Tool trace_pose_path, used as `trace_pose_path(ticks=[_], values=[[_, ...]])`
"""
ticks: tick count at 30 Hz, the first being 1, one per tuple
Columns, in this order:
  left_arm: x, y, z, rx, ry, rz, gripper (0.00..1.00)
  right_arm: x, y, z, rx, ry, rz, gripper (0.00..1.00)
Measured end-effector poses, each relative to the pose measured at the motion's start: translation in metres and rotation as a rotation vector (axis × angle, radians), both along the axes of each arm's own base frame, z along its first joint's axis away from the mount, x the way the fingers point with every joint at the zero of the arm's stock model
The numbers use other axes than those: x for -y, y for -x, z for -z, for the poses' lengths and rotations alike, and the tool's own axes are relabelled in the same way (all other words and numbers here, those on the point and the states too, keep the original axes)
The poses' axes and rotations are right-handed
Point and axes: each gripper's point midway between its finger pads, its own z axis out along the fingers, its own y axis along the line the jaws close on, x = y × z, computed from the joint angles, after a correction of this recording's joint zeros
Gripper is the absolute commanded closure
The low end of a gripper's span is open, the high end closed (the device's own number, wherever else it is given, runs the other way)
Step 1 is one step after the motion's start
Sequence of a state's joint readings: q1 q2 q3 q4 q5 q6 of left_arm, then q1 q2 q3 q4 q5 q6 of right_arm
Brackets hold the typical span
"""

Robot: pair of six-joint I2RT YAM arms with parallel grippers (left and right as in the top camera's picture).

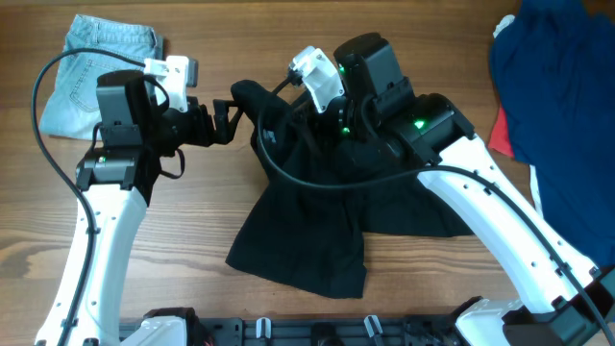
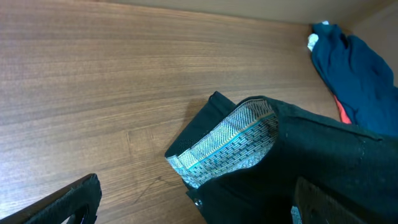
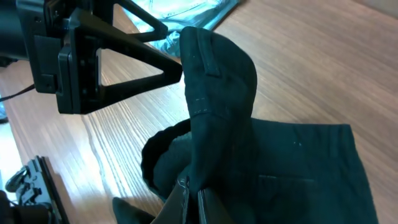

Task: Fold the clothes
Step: 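Pull the black shorts from the pile to the table center with right gripper, then drag the shorts' waistband upward with the right gripper to spread them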

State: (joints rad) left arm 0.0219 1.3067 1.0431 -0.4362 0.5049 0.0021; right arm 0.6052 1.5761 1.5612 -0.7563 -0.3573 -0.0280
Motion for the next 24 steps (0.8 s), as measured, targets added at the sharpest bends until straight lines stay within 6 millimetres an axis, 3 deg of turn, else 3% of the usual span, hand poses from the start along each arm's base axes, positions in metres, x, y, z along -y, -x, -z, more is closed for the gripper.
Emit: trace_pose_path(ticks=[5, 6, 8, 10, 11, 12, 13, 14, 15, 17, 19, 21, 24], values=[[-0.038, -0.011, -0.023, 0.048, 0.031, -0.115, 0.00, -0.013, -0.019, -0.005, 0.068, -0.045, -0.003, 0.96], [-0.063, -0.014, -0.046, 0.094, 0.045, -0.190, 0.00, -0.021, -0.027, 0.000, 0.077, -0.058, -0.011, 0.96], [-0.095, -0.011, -0.079, 0.160, 0.070, -0.294, 0.00, -0.035, -0.039, 0.018, 0.059, -0.072, -0.030, 0.96], [-0.129, 0.005, -0.115, 0.236, 0.084, -0.411, 0.00, -0.052, -0.046, 0.047, 0.012, -0.083, -0.067, 0.96], [-0.136, 0.015, -0.126, 0.256, 0.088, -0.443, 0.00, -0.060, -0.044, 0.060, -0.017, -0.084, -0.091, 0.95], [-0.138, 0.020, -0.130, 0.259, 0.093, -0.458, 0.00, -0.062, -0.043, 0.064, -0.026, -0.082, -0.099, 0.80], [-0.142, 0.025, -0.131, 0.252, 0.098, -0.476, 0.00, -0.077, -0.031, 0.086, -0.080, -0.068, -0.148, 0.57], [-0.144, 0.027, -0.130, 0.245, 0.101, -0.486, 0.00, -0.083, -0.024, 0.091, -0.095, -0.062, -0.169, 0.32], [-0.146, 0.028, -0.127, 0.231, 0.107, -0.496, 0.00, -0.089, -0.014, 0.095, -0.100, -0.052, -0.205, 0.20], [-0.149, 0.027, -0.120, 0.203, 0.116, -0.508, 0.00, -0.101, 0.002, 0.094, -0.092, -0.049, -0.256, 0.09], [-0.150, 0.026, -0.116, 0.190, 0.119, -0.510, 0.00, -0.099, 0.000, 0.094, -0.072, -0.035, -0.258, 0.02], [-0.150, 0.026, -0.114, 0.184, 0.123, -0.512, 0.00, -0.081, -0.020, 0.095, -0.044, 0.000, -0.187, 0.01], [-0.150, 0.027, -0.112, 0.170, 0.125, -0.513, 0.00, -0.036, -0.069, 0.090, 0.024, 0.042, -0.036, 0.01]])
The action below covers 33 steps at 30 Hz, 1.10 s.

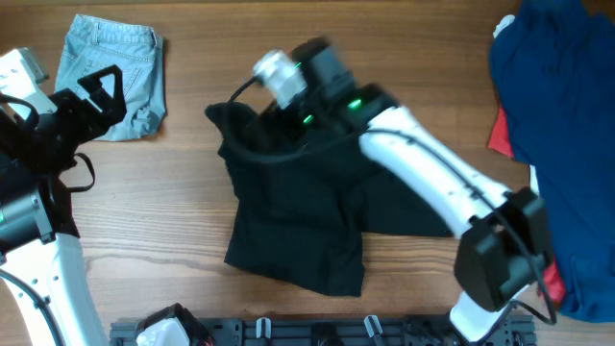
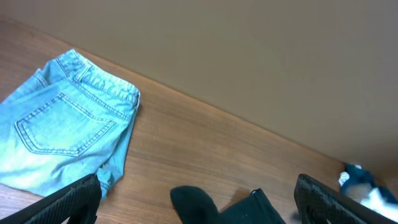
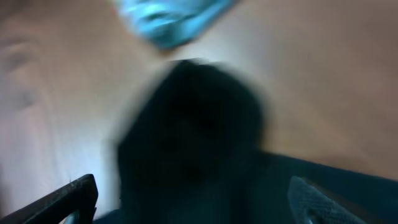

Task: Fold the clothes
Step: 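Drag the shorts' waistband upward with the right gripper to spread them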

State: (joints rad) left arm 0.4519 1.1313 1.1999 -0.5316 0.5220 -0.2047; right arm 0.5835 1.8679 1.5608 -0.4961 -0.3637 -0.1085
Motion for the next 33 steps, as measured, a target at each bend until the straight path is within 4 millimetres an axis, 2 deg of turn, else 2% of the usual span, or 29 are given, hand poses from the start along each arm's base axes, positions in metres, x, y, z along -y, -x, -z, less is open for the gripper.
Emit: trace_pose_path(ticks=[2, 4, 6, 8, 10, 14, 16, 20, 23, 25, 28, 29, 33], values=[[0.000, 0.001, 0.003, -0.011, 0.006, 0.000, 0.00, 0.051, -0.044, -0.005, 0.056, 0.029, 0.128, 0.01], [0.001, 0.002, 0.007, -0.028, 0.014, 0.000, 0.00, 0.095, -0.071, -0.005, 0.087, 0.059, 0.217, 0.01], [0.001, 0.002, 0.011, -0.045, 0.022, 0.000, 0.00, 0.119, -0.085, -0.005, 0.114, 0.084, 0.253, 0.01], [0.001, 0.001, 0.016, -0.062, 0.030, 0.001, 0.00, 0.129, -0.096, -0.001, 0.149, 0.110, 0.253, 0.04], [0.003, -0.002, 0.021, -0.075, 0.036, 0.009, 0.00, 0.128, -0.104, 0.015, 0.157, 0.133, 0.233, 0.07], [0.016, -0.009, 0.032, -0.108, 0.045, 0.055, 0.00, 0.123, -0.112, 0.072, 0.101, 0.179, 0.195, 0.12], [0.023, -0.013, 0.037, -0.124, 0.047, 0.078, 0.00, 0.119, -0.113, 0.096, 0.066, 0.180, 0.175, 0.18], [0.029, -0.017, 0.044, -0.141, 0.047, 0.101, 0.00, 0.110, -0.107, 0.120, 0.008, 0.150, 0.129, 0.28], [0.029, -0.018, 0.045, -0.144, 0.046, 0.104, 0.01, 0.103, -0.100, 0.135, -0.039, 0.118, 0.092, 0.30], [0.029, -0.018, 0.045, -0.144, 0.046, 0.104, 0.00, 0.099, -0.095, 0.148, -0.071, 0.108, 0.075, 0.40], [0.029, -0.018, 0.046, -0.148, 0.047, 0.104, 0.00, 0.097, -0.090, 0.166, -0.114, 0.106, 0.066, 0.75], [0.029, -0.018, 0.046, -0.148, 0.047, 0.104, 0.00, 0.097, -0.090, 0.171, -0.122, 0.106, 0.066, 0.93], [0.029, -0.018, 0.046, -0.148, 0.047, 0.104, 0.01, 0.093, -0.105, 0.164, -0.075, 0.070, 0.110, 0.96]])
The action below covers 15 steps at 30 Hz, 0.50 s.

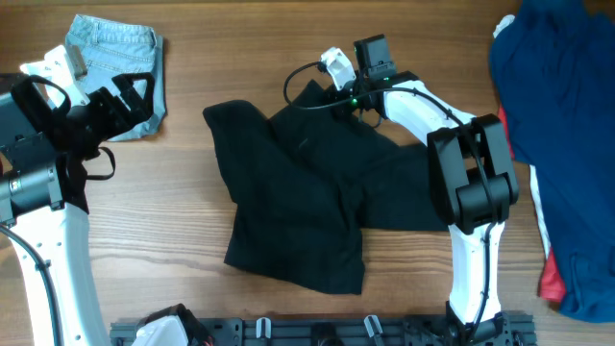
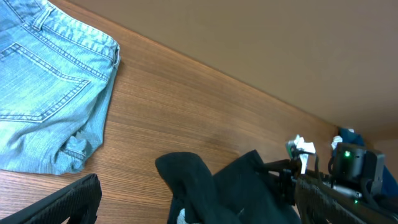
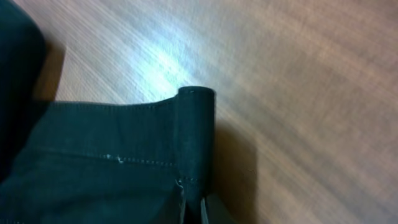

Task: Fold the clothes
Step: 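Drag the shorts' waistband upward with the right gripper to spread them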

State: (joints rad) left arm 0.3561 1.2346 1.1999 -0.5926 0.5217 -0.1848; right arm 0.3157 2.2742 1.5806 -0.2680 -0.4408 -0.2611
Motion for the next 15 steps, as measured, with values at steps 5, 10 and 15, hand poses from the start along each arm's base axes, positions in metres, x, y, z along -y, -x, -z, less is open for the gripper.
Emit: trace_pose_path(ticks=[5, 10, 15], values=[[-0.003, 0.000, 0.001, -0.005, -0.010, -0.015, 0.01, 0.002, -0.033, -0.023, 0.083, -0.016, 0.130, 0.96], [-0.005, -0.001, 0.003, -0.009, -0.016, -0.025, 0.00, 0.021, -0.091, -0.092, 0.249, -0.046, 0.295, 0.96], [-0.006, -0.001, 0.004, -0.012, -0.018, -0.028, 0.01, 0.096, -0.132, -0.139, 0.353, -0.063, 0.530, 0.01]])
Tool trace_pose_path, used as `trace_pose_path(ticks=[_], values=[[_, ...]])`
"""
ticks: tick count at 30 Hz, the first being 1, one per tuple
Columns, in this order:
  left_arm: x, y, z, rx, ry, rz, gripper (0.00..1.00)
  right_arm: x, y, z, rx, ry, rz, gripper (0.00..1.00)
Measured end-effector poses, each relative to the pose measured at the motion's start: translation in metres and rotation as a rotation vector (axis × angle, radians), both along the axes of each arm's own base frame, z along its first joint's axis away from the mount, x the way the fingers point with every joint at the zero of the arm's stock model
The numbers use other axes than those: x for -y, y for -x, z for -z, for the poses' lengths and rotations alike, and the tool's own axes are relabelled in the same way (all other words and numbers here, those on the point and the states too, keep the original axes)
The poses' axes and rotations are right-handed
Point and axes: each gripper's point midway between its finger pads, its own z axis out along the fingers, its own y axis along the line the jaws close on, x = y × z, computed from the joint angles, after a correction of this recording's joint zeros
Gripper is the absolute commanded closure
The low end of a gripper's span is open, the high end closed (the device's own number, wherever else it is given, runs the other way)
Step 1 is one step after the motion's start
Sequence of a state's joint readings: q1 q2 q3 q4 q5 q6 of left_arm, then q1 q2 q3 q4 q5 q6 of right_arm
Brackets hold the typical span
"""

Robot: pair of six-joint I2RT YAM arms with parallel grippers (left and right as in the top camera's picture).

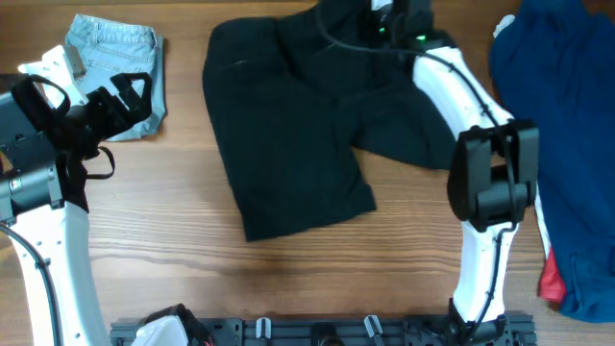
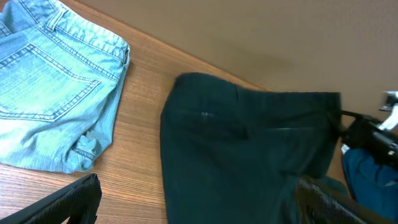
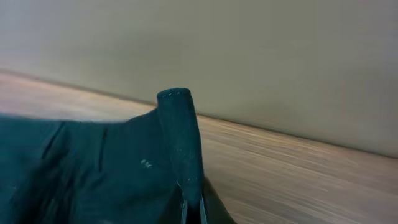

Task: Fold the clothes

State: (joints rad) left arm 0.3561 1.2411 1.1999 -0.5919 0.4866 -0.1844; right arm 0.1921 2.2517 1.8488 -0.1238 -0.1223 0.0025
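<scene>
Black shorts [image 1: 288, 106] lie spread fairly flat at the far middle of the table, waistband at the far edge and legs toward me. My right gripper [image 1: 382, 15] is at the far edge, shut on the waistband's right corner; in the right wrist view that fold [image 3: 179, 134] stands up from my right gripper [image 3: 193, 210]. My left gripper [image 1: 128, 96] hovers open at the left, beside folded light-blue jeans [image 1: 108, 53]. The left wrist view shows the jeans [image 2: 50, 99], the shorts [image 2: 249, 149] and one left finger [image 2: 65, 200], with nothing in the left gripper [image 2: 199, 208].
A heap of dark blue clothes [image 1: 567, 135] with a red piece [image 1: 548, 281] fills the right edge. The wooden table [image 1: 144, 250] is bare in front of the shorts. A beige wall [image 3: 249, 56] rises just behind the far edge.
My right gripper, still shut on the waistband, has moved to the table's far edge. The shorts, rumpled mid-table before, now lie stretched out flatter and farther back. The left arm has not moved.
First both grippers were at the bunched top of the shorts, the right one shut on fabric. Then the left arm stood back by the jeans and the right fingers were apart. Then the right gripper was shut on the waistband corner, and now holds it at the far edge.
</scene>
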Motion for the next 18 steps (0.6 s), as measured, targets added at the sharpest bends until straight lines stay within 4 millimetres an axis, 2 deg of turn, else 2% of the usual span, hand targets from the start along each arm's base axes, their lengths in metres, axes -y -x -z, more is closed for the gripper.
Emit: trace_pose_path(ticks=[2, 4, 8, 10, 13, 15, 18], values=[[0.000, -0.002, 0.003, -0.009, 0.003, 0.001, 0.01, 0.021, -0.002, 0.004, -0.020, 0.004, 0.041, 0.00], [-0.001, -0.005, 0.009, -0.024, 0.007, 0.000, 0.01, 0.032, 0.001, 0.011, -0.056, 0.011, 0.062, 0.01], [0.003, -0.016, 0.033, -0.082, 0.008, 0.033, 0.01, 0.030, 0.025, 0.022, -0.178, 0.025, 0.051, 0.00], [0.010, -0.023, 0.045, -0.106, 0.000, 0.060, 0.00, 0.024, 0.042, 0.013, -0.227, 0.011, 0.018, 0.00], [0.026, -0.039, 0.064, -0.124, -0.023, 0.121, 0.00, 0.014, 0.074, -0.017, -0.285, -0.036, -0.049, 0.00], [0.047, -0.057, 0.081, -0.124, -0.048, 0.184, 0.00, 0.004, 0.105, -0.046, -0.329, -0.090, -0.117, 0.00], [0.071, -0.075, 0.102, -0.126, -0.077, 0.248, 0.01, -0.008, 0.141, -0.055, -0.432, -0.144, -0.185, 0.01]])
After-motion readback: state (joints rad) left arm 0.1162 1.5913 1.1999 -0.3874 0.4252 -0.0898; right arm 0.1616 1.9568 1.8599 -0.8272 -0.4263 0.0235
